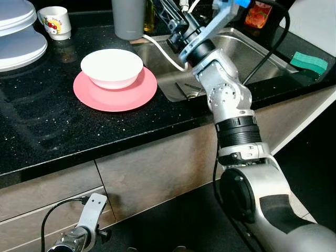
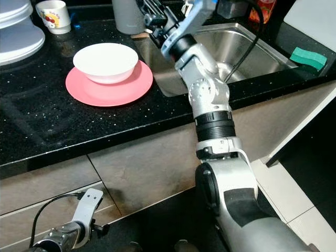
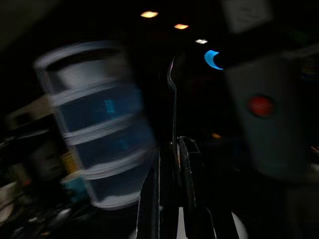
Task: Kitchen organization
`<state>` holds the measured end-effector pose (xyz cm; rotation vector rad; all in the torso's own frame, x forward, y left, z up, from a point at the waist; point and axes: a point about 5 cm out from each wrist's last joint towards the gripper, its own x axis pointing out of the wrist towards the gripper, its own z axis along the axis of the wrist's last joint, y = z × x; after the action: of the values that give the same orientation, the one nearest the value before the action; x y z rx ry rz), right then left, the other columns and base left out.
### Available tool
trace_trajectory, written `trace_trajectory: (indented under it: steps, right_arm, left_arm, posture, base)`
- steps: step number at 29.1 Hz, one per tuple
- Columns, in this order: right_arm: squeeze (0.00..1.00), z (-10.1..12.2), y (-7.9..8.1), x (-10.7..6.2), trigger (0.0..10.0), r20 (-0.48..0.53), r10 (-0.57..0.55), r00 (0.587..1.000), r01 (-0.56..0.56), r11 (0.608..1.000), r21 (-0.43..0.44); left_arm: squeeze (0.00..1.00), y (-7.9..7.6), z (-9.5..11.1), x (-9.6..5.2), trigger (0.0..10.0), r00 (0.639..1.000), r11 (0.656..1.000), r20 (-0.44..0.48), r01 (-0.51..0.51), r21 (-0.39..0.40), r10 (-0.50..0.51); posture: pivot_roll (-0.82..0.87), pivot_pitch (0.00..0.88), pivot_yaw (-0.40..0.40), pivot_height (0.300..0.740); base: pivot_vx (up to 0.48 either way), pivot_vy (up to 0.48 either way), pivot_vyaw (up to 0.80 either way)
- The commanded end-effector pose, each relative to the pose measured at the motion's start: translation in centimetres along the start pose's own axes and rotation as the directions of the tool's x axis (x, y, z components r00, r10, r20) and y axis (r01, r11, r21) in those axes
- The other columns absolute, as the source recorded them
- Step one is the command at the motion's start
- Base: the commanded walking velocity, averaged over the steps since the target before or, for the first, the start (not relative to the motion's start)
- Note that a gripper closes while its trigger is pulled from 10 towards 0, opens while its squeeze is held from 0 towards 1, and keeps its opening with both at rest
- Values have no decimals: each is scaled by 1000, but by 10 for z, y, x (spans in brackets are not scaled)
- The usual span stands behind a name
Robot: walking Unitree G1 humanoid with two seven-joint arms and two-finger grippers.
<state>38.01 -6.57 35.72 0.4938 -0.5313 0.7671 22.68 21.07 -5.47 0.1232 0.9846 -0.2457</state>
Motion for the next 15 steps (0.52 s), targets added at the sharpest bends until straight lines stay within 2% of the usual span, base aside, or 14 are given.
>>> trace_trajectory:
  steps: [1, 5, 7, 9, 13, 15]
  right_arm:
    - [0, -9, -13, -8, 0, -22, -103, 994, 104, 995, 12]
    - [0, -11, -20, -11, 0, -23, -162, 986, 163, 987, 14]
    - [0, -11, -29, -15, 0, -25, -232, 972, 232, 973, -11]
    - [0, -10, -37, -18, 0, -38, -291, 956, 284, 951, -123]
    - [0, -9, -40, -20, 0, -44, -321, 946, 304, 926, -225]
    - [0, -8, -43, -20, 0, -43, -348, 936, 315, 888, -334]
  left_arm:
    - [0, -3, -6, 0, 10000, 1000, 1000, -18, 7, -6, -7]
    - [0, -3, -6, 0, 10000, 1000, 1000, -18, 6, -6, -7]
    - [0, -3, -6, 0, 10000, 1000, 1000, -18, 6, -7, -7]
    - [0, -2, -6, 0, 10000, 1000, 1000, -19, 8, -4, -8]
    - [0, -2, -6, 0, 10000, 1000, 1000, -20, 10, -1, -10]
    - [0, -2, -6, 0, 10000, 1000, 1000, -21, 11, 0, -11]
  posture:
    - [14, 166, -88, 740]
    - [14, 166, -88, 740]
    - [14, 166, -88, 740]
    - [16, 166, -87, 740]
    - [16, 168, -86, 740]
    - [16, 169, -86, 740]
  base:
    - [0, 0, 0]
    - [0, 0, 0]
    - [0, 0, 0]
    - [0, 0, 0]
    - [0, 0, 0]
    - [0, 0, 0]
